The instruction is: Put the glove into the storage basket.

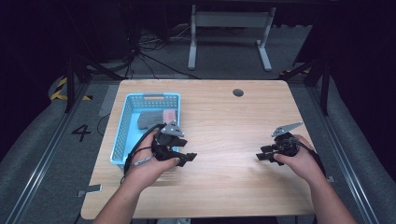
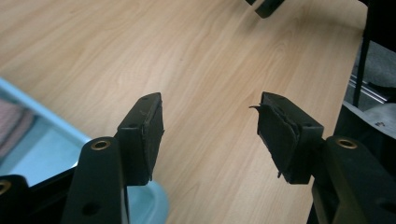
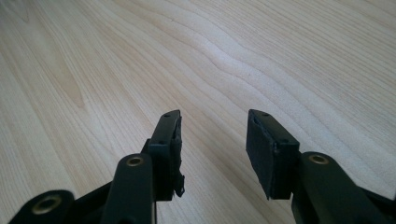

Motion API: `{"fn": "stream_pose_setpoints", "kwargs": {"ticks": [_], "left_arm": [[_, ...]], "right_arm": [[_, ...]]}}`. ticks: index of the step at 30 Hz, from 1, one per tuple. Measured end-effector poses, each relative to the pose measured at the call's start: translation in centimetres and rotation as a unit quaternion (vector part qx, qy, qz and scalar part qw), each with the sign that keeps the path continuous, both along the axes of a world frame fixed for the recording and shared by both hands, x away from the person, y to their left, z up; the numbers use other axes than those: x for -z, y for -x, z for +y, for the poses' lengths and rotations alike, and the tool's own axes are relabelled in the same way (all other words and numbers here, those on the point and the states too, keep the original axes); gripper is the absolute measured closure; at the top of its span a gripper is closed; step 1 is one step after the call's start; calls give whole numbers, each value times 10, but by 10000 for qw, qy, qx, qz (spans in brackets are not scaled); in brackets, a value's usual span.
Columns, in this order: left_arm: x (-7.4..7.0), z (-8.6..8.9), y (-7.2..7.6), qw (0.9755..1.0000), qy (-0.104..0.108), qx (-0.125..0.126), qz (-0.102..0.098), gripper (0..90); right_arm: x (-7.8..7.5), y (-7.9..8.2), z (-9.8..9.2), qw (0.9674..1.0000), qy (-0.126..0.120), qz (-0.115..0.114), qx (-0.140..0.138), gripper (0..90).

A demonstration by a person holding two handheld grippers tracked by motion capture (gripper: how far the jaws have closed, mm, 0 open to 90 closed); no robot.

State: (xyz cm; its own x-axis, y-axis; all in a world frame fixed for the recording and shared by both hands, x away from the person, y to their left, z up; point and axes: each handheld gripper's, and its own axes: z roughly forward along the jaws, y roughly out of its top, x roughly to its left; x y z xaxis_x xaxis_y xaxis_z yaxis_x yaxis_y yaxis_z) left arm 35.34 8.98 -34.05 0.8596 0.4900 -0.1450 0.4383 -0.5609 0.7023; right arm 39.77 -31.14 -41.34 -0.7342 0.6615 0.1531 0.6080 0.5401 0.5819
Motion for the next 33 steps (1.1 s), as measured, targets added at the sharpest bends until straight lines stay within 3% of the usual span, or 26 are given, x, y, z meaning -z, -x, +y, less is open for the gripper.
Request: {"fn": "stream_pose_setpoints", "kwargs": {"ticks": [2,5,8,13,17,22,24,27,33], "left_arm": [[6,-5,1,9999,26,110,20,393],[17,-10,3,9993,278,220,107,390],[28,-18,5,9993,86,306,201,387],[50,-32,6,9983,55,414,405,384],[68,-45,7,9971,-156,570,473,379],[88,-53,5,9956,-103,656,667,378],[97,-54,3,9958,-29,652,634,378],[107,-54,2,9977,-163,505,423,364],[108,-56,4,9980,-232,451,371,345]], "right_arm": [[0,0,0,10000,-12,-6,20,562],[0,0,-1,10000,-29,-8,30,561],[1,0,-2,10000,-26,8,32,561],[3,0,-2,10000,-20,31,25,562],[4,-1,-1,10000,-9,31,-1,561],[5,0,0,10000,9,55,7,560],[6,0,0,10000,8,64,3,560],[7,0,1,10000,29,69,-10,558],[9,-1,1,10000,38,68,-5,553]]}}
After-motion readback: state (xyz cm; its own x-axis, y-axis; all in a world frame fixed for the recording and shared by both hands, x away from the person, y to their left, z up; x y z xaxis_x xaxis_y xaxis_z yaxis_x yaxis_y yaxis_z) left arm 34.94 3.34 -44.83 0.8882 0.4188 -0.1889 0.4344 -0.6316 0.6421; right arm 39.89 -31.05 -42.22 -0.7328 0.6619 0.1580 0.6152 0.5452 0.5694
